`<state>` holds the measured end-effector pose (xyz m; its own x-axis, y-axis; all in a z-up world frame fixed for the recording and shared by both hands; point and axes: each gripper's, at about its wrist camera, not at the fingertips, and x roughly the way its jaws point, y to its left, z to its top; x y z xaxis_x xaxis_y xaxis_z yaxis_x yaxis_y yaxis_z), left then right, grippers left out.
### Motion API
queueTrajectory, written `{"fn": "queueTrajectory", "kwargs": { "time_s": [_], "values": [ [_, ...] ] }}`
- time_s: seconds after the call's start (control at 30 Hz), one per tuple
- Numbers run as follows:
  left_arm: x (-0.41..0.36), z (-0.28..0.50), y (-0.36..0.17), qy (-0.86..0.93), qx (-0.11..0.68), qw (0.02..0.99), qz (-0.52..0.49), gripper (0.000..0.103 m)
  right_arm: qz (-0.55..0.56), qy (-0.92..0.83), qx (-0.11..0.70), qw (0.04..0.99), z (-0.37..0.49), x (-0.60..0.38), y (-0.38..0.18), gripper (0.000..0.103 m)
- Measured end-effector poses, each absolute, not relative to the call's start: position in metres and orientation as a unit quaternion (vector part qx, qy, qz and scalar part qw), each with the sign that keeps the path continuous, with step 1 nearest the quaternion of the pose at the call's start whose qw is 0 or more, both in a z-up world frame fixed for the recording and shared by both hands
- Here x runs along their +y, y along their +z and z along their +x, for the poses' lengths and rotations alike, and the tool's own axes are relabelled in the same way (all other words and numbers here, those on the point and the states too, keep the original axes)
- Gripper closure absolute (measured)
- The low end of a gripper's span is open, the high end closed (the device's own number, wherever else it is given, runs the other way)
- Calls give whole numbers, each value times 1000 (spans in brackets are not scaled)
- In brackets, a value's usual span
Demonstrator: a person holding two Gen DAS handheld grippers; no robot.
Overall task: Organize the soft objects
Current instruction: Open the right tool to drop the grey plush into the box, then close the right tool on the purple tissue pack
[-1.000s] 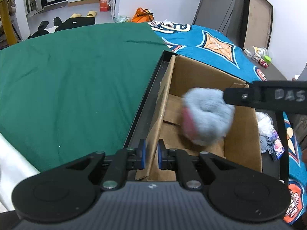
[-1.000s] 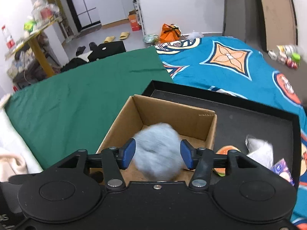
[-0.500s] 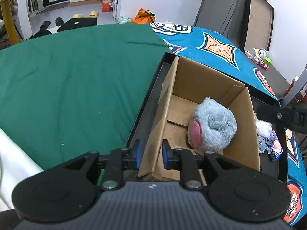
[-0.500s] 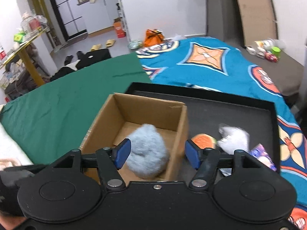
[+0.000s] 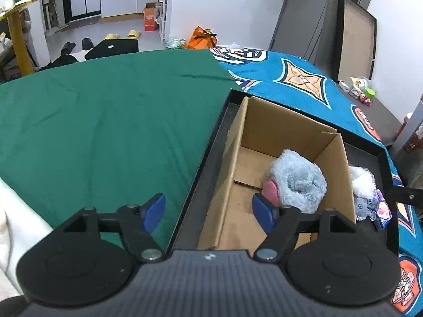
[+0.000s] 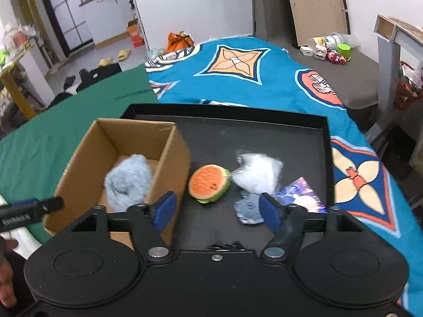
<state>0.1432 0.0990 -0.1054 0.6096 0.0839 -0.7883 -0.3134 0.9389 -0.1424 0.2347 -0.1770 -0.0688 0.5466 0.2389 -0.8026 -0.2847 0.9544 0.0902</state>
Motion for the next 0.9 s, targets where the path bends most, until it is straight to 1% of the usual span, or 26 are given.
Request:
{"fn": "queueTrajectory", "kwargs": {
  "time_s": [0.03, 0.13, 0.4, 0.57, 0.63, 0.7, 0.73, 0.8, 0.9],
  "values": [
    [99, 144, -105, 112, 429, 886, -136, 26, -27, 152, 455, 877, 236, -181, -69, 33],
    [95, 147, -103, 117, 435, 884, -123, 25, -35, 154, 468, 869, 243, -191, -73, 33],
    [82, 156, -102, 131, 469, 868, -95, 24, -54, 174, 488, 854, 262, -215, -85, 33],
    [72, 158, -102, 135, 475, 866, -81, 24, -31, 171, 488, 855, 272, -240, -100, 33],
    [69, 159, -103, 138, 477, 865, -77, 24, -19, 172, 496, 851, 276, -247, -108, 36],
    [67, 161, -103, 142, 477, 865, -71, 24, -16, 169, 503, 847, 280, -252, -114, 41],
    [65, 161, -103, 144, 476, 865, -68, 24, -15, 167, 506, 846, 281, -254, -117, 42],
    [63, 165, -104, 148, 479, 862, -67, 24, -16, 159, 516, 842, 285, -258, -123, 48],
    [59, 171, -104, 151, 482, 861, -65, 24, -19, 157, 529, 834, 288, -261, -133, 54]
  ]
}}
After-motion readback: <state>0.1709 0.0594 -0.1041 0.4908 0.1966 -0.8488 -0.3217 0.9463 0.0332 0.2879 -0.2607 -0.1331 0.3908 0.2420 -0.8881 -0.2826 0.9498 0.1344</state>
